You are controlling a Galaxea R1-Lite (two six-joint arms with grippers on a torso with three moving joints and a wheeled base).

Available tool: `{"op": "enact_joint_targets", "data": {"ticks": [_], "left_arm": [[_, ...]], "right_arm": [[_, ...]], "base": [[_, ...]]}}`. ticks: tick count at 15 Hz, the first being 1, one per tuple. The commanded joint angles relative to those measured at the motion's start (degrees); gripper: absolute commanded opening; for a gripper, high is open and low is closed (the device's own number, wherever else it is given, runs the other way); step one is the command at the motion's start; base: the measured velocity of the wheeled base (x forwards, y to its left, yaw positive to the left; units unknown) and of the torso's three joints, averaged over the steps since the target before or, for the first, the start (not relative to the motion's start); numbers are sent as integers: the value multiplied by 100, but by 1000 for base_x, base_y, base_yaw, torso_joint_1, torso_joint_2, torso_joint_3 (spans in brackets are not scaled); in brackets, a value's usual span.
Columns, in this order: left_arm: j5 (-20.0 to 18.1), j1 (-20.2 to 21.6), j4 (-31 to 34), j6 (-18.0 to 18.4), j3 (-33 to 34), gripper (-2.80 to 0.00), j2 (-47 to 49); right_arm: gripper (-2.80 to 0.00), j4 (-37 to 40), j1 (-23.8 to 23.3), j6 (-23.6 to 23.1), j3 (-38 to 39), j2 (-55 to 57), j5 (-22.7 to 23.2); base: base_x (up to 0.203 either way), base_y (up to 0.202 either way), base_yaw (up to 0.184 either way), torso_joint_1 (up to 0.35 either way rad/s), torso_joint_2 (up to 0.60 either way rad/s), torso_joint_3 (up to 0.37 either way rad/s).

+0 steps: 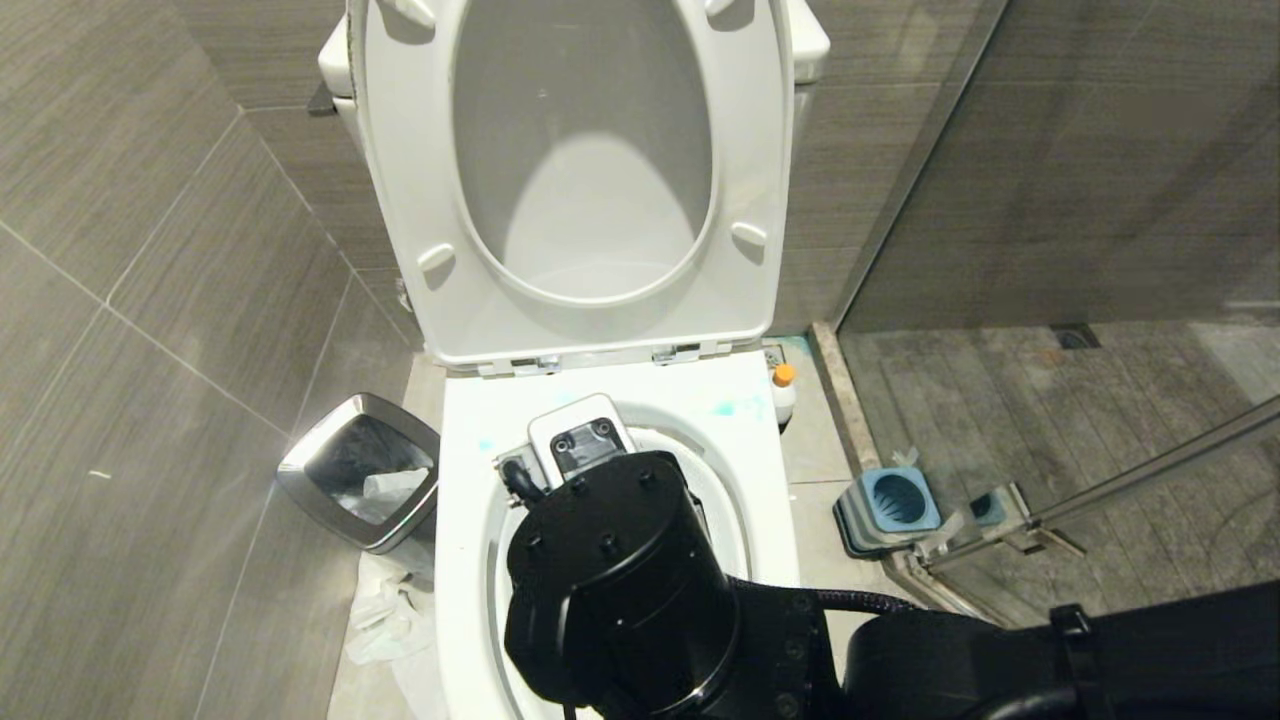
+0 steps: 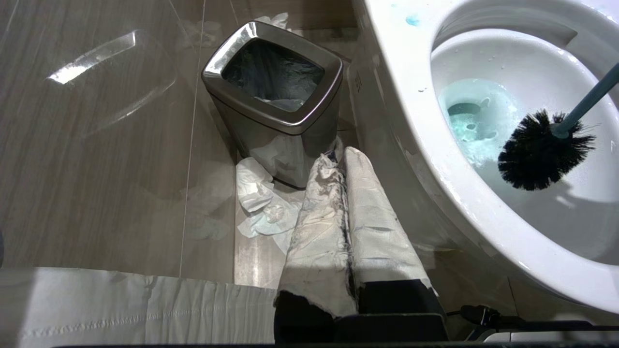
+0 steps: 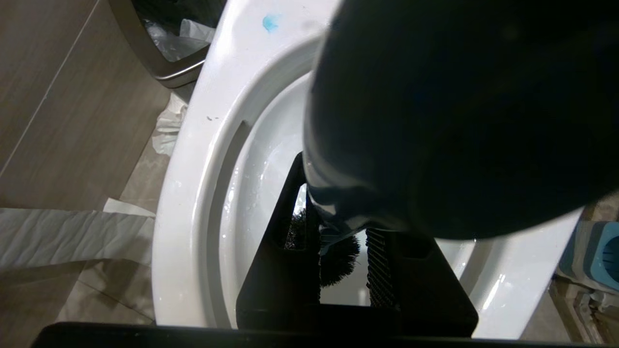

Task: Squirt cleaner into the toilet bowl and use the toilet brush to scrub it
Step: Scrub the toilet bowl

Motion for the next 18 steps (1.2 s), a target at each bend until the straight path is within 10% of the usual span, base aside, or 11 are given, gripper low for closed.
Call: {"op": "enact_joint_targets", "data": {"ticks": [1,18], "left_arm": [[1,2,-6,-1,0,-280,0],[8,-7,-6,-1,0,-280,0]], "right_arm": [[-280,-22,-118,-27,-311,347,-27],[-280,-14,-1546,-688,-3334,2883,93]], "base": [[0,0,0,0,0,0],[0,0,0,0,0,0]]}}
